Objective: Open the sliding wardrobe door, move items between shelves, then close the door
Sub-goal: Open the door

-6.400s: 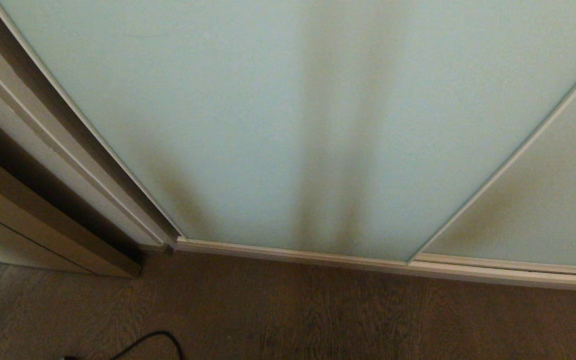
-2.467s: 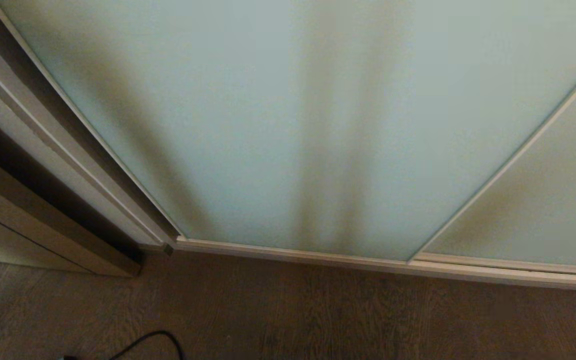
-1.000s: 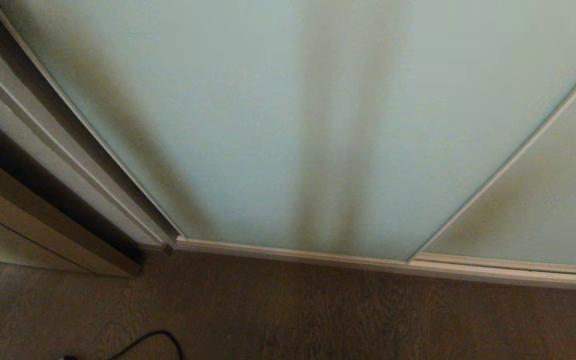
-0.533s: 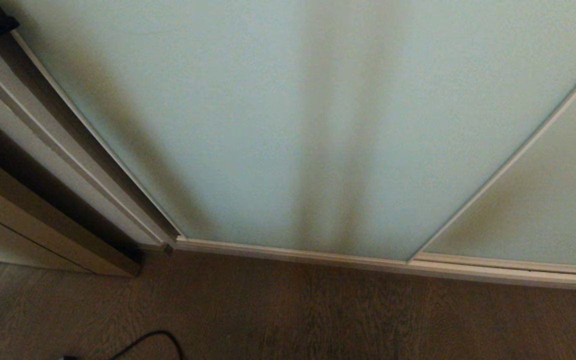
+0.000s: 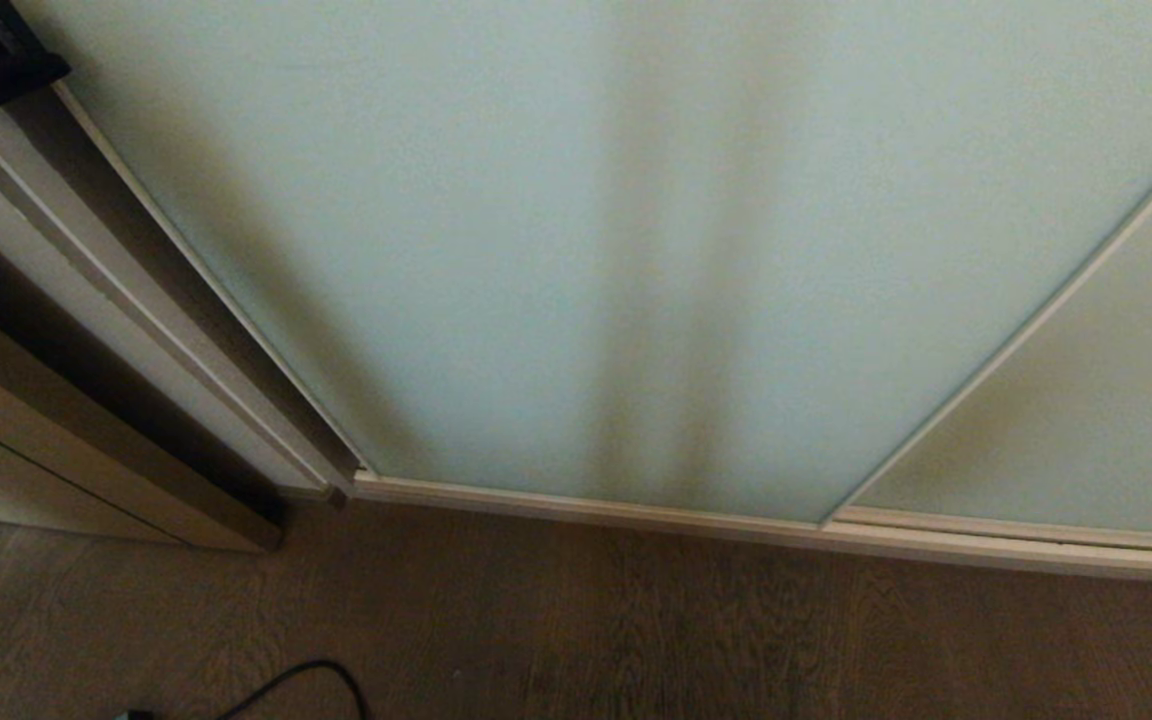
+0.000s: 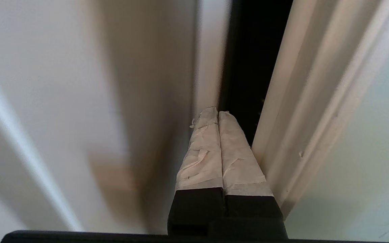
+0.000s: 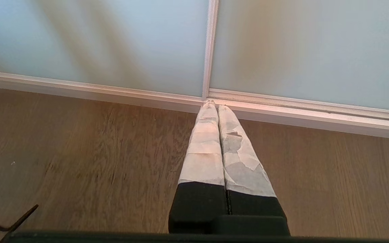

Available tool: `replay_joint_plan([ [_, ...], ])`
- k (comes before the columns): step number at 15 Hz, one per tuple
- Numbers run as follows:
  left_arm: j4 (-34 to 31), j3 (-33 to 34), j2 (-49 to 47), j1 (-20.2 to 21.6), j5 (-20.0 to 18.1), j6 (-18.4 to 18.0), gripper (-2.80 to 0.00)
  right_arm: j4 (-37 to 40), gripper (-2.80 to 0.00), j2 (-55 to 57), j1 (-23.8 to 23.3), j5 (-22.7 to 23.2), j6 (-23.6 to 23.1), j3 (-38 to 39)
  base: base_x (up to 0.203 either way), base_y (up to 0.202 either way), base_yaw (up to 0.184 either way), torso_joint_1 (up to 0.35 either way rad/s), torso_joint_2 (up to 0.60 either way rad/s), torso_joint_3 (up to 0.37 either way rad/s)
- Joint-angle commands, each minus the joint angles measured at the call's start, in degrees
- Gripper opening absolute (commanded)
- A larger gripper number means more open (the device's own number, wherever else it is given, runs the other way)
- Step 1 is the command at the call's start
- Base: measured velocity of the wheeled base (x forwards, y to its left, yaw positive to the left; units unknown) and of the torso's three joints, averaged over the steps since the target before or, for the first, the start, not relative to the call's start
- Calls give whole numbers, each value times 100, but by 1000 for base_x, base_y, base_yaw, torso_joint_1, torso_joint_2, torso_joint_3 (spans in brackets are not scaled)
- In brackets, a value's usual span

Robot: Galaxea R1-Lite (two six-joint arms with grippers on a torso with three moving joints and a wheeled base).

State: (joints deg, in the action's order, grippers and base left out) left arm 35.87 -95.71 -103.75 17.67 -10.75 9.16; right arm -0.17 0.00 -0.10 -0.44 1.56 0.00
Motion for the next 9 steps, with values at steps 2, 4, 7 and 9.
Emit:
replay_joint_plan([
  [2, 32, 7, -11, -176, -33, 7, -280, 0, -280, 0, 1, 0, 2, 9, 0, 0, 0, 0, 0, 0],
  [4, 25, 18, -22, -271, -33, 15, -280, 0, -280, 0, 1, 0, 2, 9, 0, 0, 0, 0, 0, 0],
  [7, 44, 118, 51, -600, -24, 16, -280, 0, -280, 0, 1, 0, 2, 9, 0, 0, 0, 0, 0, 0],
  [9, 55, 236, 103, -851, -24, 14, -280, 0, -280, 0, 1, 0, 2, 9, 0, 0, 0, 0, 0, 0],
])
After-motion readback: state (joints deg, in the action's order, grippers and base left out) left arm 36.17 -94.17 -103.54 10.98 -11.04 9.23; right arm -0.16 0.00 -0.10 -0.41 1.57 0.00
